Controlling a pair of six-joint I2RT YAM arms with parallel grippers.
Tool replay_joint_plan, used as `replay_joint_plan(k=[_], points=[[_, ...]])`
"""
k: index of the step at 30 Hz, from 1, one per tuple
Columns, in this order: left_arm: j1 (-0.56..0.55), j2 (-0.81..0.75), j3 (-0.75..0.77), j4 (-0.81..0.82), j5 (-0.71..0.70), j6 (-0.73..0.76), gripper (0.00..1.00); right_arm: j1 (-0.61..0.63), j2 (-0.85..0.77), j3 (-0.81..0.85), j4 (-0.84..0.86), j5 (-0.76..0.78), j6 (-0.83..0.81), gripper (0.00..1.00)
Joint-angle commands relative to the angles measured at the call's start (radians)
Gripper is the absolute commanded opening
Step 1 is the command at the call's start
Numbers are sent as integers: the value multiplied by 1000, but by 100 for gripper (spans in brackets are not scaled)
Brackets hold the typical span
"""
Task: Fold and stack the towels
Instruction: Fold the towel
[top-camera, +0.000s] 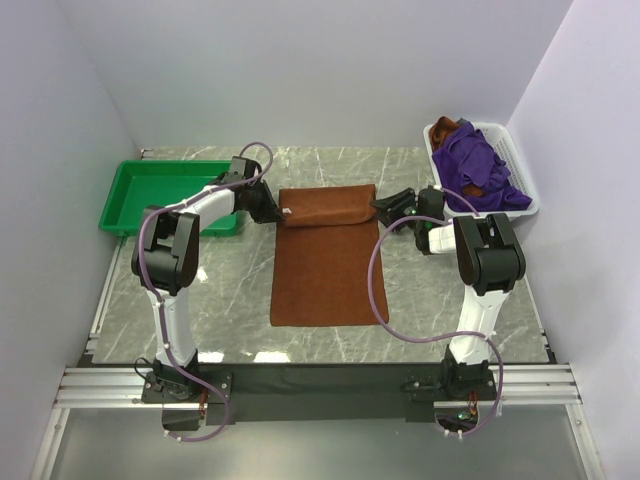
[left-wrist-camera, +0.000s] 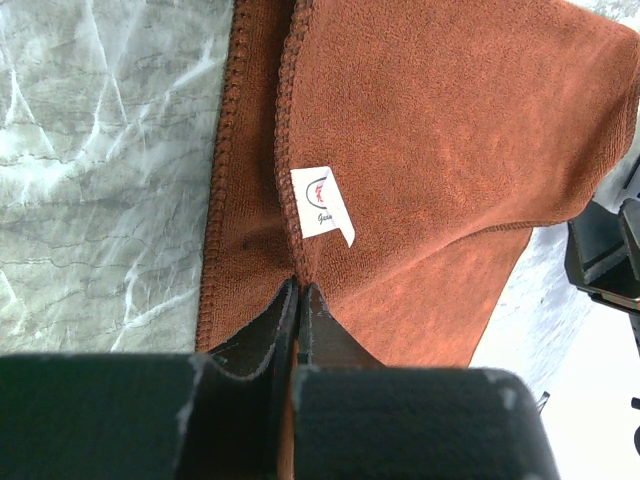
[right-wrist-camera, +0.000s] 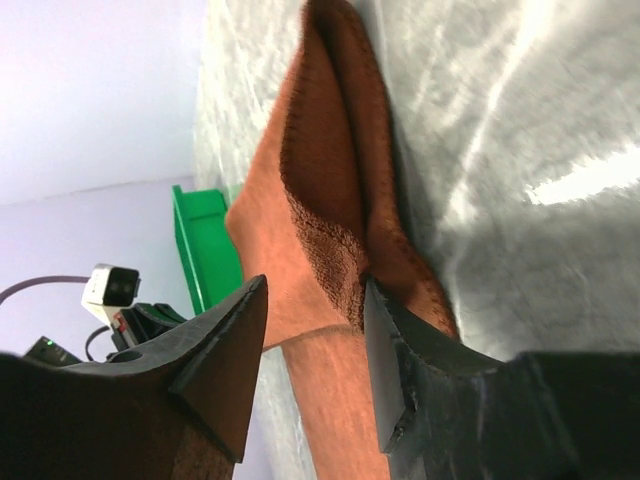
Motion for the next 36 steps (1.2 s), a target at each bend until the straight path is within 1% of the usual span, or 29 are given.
replay_joint_plan(k=[1,2,4,9,23,29,31,32,34,35,36], points=[[-2,-31,15,-3,-3,18,1,-5,-30,22,80,24,-19,49],[-2,-31,15,-3,-3,19,1,-5,-28,21,88,28,-16,48],[-2,-30,17,-6,-5,21,1,-4,-19,21,96,30,-19,43],[-2,-28,18,-4,-2,21,1,-5,1,41,65,34,-43,38],[-2,-24,20,-6,0,22,1,-5,61,113,-62,41,-122,38],[-2,-21,23,-7,-2,22,1,-7,61,104,-65,39,-137,36],[-2,-20,23,-10,0,24,1,-7,56,100,-67,41,-142,32],[-2,-22,23,-9,0,24,1,-5,50,100,-68,42,-146,25],[-2,-22,26,-13,0,25,1,-5,40,102,-79,47,-158,19],[-2,-25,29,-18,-11,31,1,-7,26,108,-94,50,-163,11],[-2,-25,33,-23,-14,32,1,-7,20,113,-105,50,-172,10]])
